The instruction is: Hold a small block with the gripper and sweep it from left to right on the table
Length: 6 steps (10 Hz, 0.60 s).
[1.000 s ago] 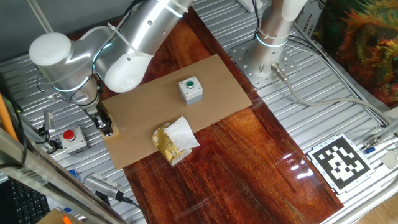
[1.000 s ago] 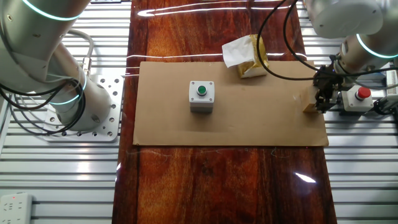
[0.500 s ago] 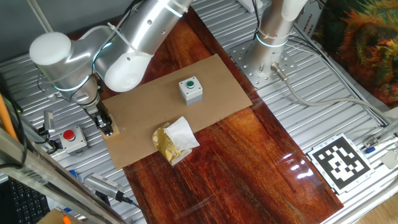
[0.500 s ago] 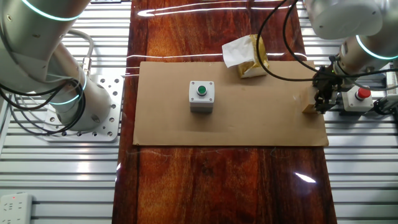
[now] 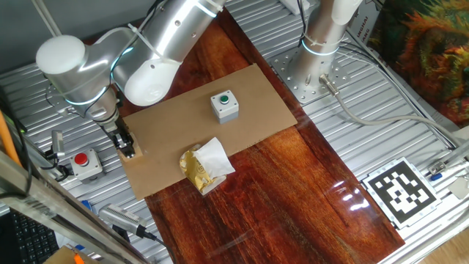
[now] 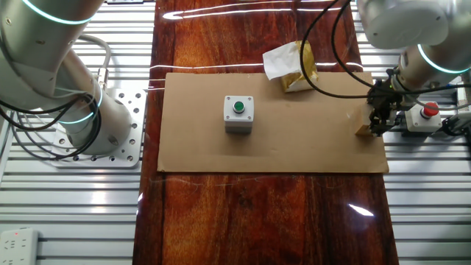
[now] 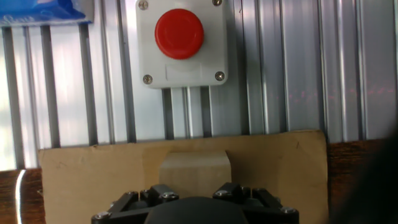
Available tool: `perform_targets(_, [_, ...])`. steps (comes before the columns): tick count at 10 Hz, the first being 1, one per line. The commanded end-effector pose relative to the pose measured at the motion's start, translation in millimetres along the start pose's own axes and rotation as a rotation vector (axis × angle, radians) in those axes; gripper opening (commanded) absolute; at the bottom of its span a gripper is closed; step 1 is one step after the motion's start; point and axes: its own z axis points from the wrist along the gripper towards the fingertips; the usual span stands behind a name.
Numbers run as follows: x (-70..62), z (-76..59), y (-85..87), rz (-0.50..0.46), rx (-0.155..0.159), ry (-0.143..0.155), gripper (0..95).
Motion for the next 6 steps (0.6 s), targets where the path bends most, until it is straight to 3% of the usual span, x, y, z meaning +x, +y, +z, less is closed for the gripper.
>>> perform_targets(1, [-0.1,-1.7,0.8,0.005,-0.006,-0.004,38.0])
perform_targets(6, [1.0,-0.7,0.9,0.007,-0.006,0.002,38.0])
